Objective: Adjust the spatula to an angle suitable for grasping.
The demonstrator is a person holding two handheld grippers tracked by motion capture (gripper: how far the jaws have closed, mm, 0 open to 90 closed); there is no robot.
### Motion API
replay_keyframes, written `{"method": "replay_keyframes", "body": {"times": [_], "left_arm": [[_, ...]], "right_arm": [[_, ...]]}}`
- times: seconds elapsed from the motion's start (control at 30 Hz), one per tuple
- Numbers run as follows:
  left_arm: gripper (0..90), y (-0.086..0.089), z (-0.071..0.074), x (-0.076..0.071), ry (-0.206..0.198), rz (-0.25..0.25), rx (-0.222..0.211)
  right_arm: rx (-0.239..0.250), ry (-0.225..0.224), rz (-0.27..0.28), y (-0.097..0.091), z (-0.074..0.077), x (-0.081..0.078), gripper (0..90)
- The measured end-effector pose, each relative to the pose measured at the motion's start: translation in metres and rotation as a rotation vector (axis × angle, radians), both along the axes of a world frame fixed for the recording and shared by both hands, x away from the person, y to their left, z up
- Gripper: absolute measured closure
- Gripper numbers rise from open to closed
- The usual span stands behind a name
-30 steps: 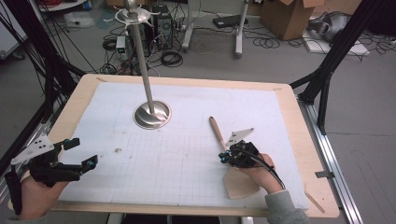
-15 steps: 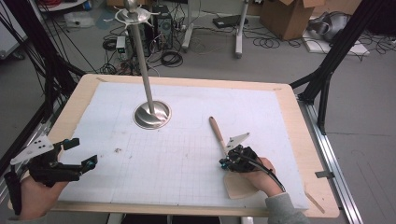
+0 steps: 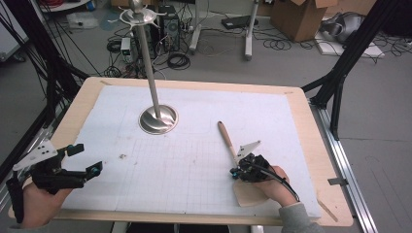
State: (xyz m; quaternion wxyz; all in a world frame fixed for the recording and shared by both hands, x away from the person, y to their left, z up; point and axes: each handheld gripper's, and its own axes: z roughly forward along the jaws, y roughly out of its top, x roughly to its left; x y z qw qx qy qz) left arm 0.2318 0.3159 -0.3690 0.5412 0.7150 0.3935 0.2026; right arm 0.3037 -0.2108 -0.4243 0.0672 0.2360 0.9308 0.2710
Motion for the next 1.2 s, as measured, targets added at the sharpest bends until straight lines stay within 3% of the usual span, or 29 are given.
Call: {"method": "replay_keyframes", "body": {"times": [0.3,0.67,1.0,1.2], "left_arm": [[1.7,0.001,0.001,0.0,-0.002,0.003,-0.006],[1.7,-0.001,0.0,0.001,0.001,-0.002,0.0],[1.7,-0.002,0.0,0.001,-0.001,-0.004,-0.003],[1.7,-0.004,0.001,0.001,-0.008,-0.008,0.004]], "right_arm": [[-0.06,-0.01,-0.002,-0.005,0.003,0.001,90.0],[-0.086,-0.043,-0.052,-0.023,0.004,0.003,90.0],[-0.065,-0.054,-0.09,-0.032,0.004,0.003,90.0],[0.045,-0.092,-0.092,-0.036,0.017,0.001,90.0]]}}
